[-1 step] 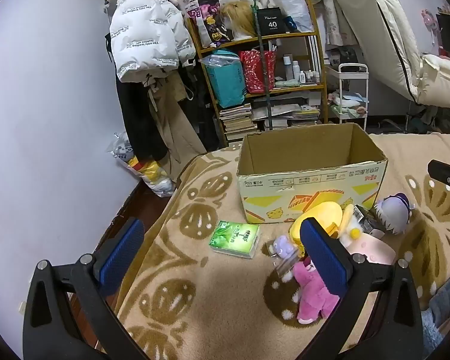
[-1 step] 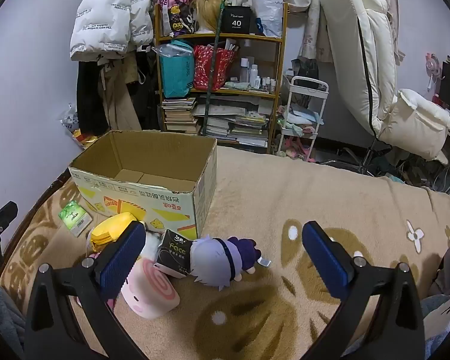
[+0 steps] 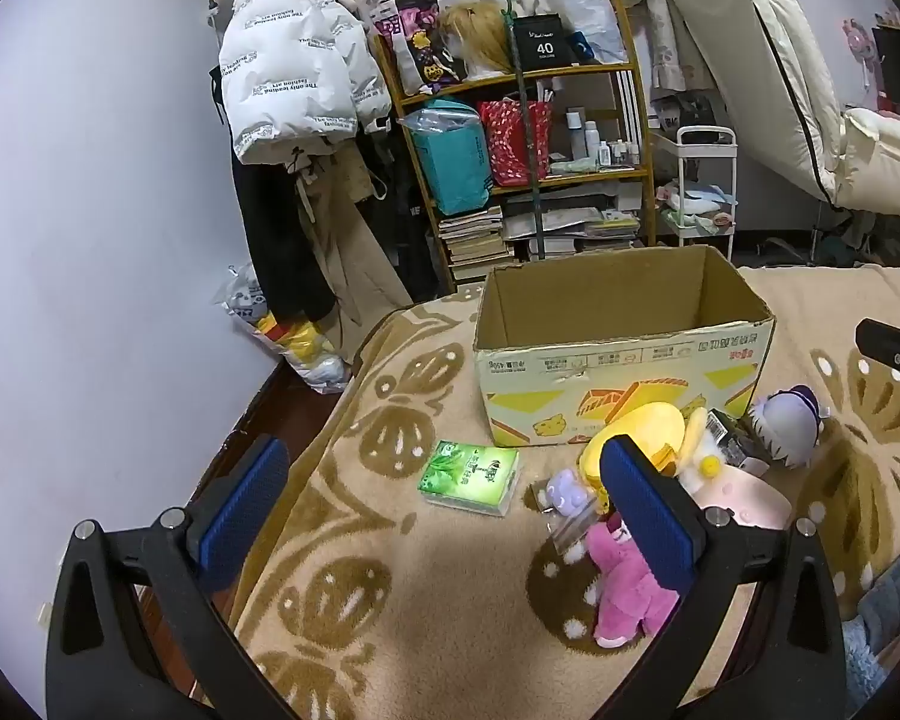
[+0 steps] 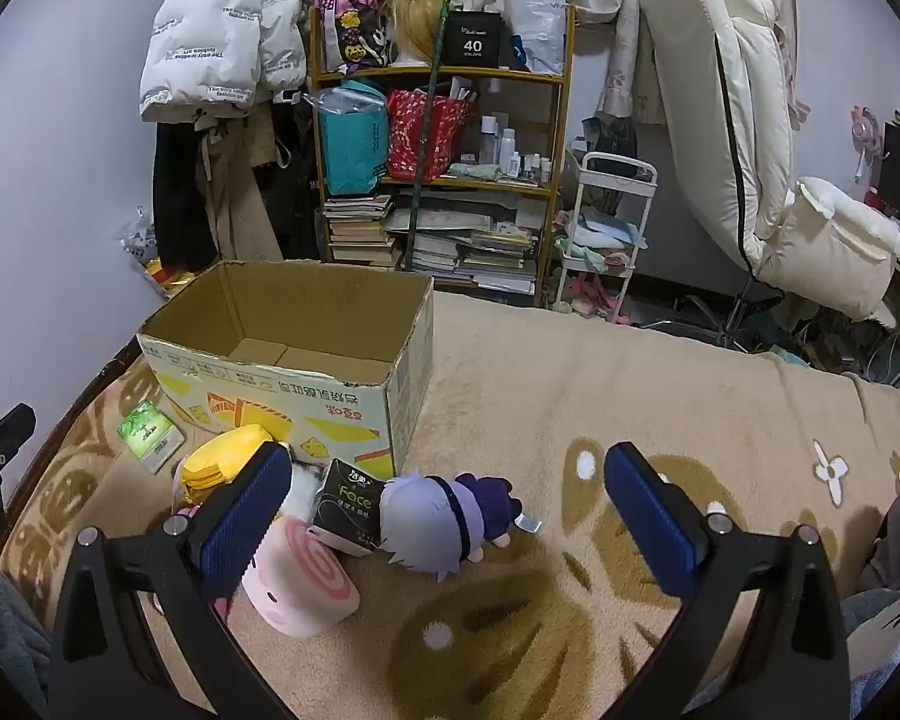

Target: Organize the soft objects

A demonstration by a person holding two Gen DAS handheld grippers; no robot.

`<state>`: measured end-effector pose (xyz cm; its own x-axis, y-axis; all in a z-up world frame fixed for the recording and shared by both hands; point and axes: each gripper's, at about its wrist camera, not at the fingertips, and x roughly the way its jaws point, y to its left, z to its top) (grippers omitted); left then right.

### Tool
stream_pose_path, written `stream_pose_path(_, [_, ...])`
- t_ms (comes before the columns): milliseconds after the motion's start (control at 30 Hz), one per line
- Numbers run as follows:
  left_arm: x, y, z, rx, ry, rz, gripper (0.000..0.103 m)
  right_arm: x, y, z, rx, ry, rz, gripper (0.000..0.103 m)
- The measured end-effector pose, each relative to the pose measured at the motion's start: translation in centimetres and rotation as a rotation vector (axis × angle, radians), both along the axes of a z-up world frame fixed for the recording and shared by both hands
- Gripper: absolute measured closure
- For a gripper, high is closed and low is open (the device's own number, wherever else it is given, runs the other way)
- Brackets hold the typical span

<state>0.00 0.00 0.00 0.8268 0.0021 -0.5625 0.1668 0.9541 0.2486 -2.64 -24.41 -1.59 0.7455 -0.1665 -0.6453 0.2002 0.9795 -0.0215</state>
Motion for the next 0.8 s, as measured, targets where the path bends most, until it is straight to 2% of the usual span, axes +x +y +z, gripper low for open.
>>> stream_pose_path(800, [-0.24,-0.09,0.18,0.009,-0.004,-0.007,0.001,0.11,0.06,-0.30,0.007,0.006,0.002,0.000])
